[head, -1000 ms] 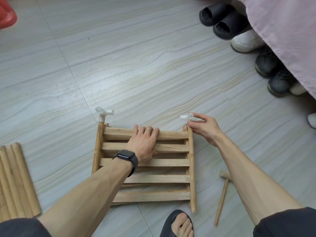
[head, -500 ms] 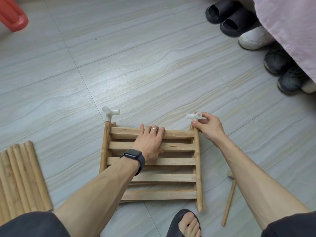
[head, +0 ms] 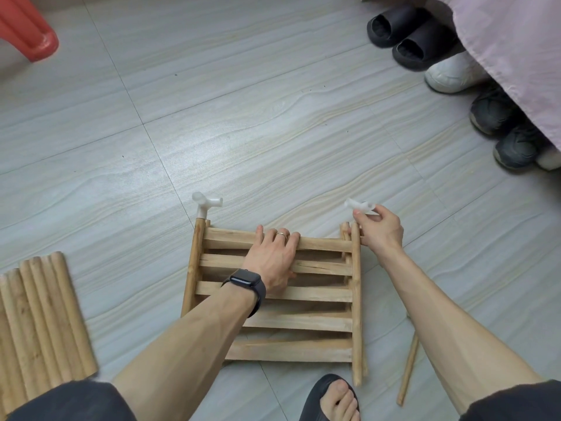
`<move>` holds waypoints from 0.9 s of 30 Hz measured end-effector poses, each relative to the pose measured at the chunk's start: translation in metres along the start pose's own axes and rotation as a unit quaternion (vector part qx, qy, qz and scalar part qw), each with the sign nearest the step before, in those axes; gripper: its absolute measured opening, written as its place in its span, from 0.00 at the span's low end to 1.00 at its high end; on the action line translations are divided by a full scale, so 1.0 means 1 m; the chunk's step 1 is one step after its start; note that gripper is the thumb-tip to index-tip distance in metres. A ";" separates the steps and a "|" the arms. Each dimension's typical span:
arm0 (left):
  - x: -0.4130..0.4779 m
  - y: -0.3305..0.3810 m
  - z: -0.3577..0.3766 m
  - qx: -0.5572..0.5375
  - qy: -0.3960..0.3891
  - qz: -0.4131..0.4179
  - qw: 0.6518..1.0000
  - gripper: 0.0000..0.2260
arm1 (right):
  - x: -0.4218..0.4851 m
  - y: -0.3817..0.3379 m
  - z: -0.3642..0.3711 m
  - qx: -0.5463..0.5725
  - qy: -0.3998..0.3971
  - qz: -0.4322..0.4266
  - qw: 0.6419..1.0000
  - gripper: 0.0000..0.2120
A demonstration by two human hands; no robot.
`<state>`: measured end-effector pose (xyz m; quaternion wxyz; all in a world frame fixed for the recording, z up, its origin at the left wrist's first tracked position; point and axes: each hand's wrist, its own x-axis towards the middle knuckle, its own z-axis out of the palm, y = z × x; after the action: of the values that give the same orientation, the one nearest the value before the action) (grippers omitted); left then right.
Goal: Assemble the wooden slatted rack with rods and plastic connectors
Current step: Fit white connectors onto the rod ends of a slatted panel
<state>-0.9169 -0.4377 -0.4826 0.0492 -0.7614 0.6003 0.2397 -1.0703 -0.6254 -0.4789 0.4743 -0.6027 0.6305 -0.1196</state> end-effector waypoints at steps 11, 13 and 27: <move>0.003 0.002 -0.005 0.007 0.017 -0.006 1.000 0.35 | -0.004 -0.003 0.001 -0.012 0.001 -0.016 1.000 0.07; 0.005 0.001 -0.008 0.002 0.023 -0.020 1.000 0.35 | -0.007 -0.009 0.002 -0.020 0.008 -0.019 1.000 0.07; -0.004 -0.040 -0.028 -0.034 -0.044 -0.070 0.996 0.32 | -0.047 -0.002 0.000 -0.067 0.054 -0.013 0.996 0.13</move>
<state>-0.8716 -0.4337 -0.4649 0.0662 -0.7914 0.5344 0.2894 -1.0777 -0.5843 -0.4562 0.3967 -0.6338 0.6539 -0.1155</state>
